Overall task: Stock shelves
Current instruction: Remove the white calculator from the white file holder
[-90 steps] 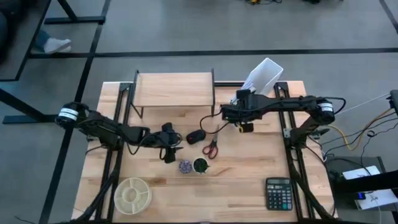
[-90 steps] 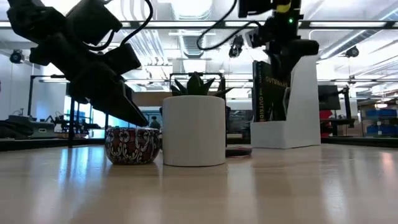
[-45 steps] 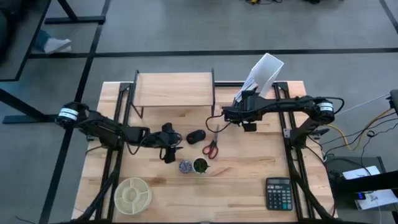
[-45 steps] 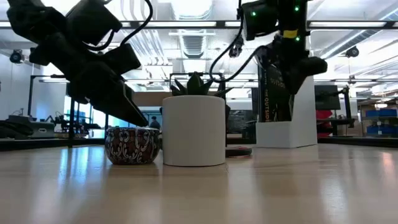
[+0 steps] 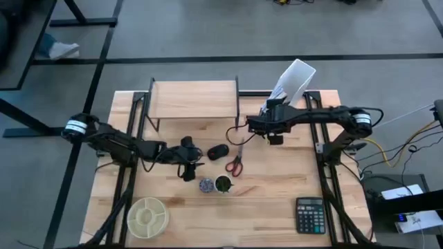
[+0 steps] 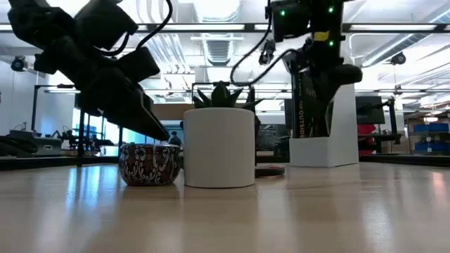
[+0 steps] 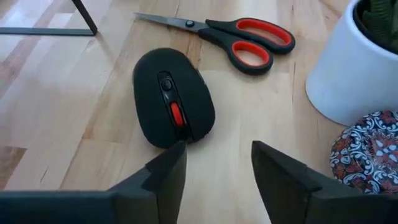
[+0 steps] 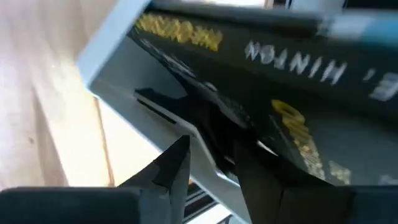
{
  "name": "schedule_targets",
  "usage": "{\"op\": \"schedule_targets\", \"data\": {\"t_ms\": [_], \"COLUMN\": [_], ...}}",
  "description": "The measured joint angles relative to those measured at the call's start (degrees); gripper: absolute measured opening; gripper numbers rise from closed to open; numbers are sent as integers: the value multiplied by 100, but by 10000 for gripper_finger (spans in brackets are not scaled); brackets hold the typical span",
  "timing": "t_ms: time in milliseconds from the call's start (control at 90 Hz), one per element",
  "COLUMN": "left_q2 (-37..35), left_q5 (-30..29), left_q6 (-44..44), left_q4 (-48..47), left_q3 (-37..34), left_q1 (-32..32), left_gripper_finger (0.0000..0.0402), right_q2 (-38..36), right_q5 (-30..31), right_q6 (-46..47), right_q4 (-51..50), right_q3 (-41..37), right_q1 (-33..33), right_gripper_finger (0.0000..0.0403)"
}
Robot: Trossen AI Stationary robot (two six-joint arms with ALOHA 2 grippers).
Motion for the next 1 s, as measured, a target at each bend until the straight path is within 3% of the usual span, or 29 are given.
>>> {"op": "schedule_targets", "data": {"t_ms": [256,467,756,1000], "left_q2": [0,0,0,0], "left_q5": [0,0,0,0], "left_q6": [0,-1,-17,-42], "left_q4": [-5,11,112,118], "left_q3": [-13,-100,-188,-188], "left_q1": [0,0,0,-4], "left_gripper_finger": [180,180,165,155], "right_q2": [-7,-35,-28,-13], "right_q5": [21,464,1083,1114], "right_q6": [-137,-308,-741,-701], "right_q4": [-67,-6,-6,-79], "right_q3": [-249,-643,-963,-885], "right_q1": [-296,-330,-339,-341], "right_gripper_finger": [154,159,116,51]}}
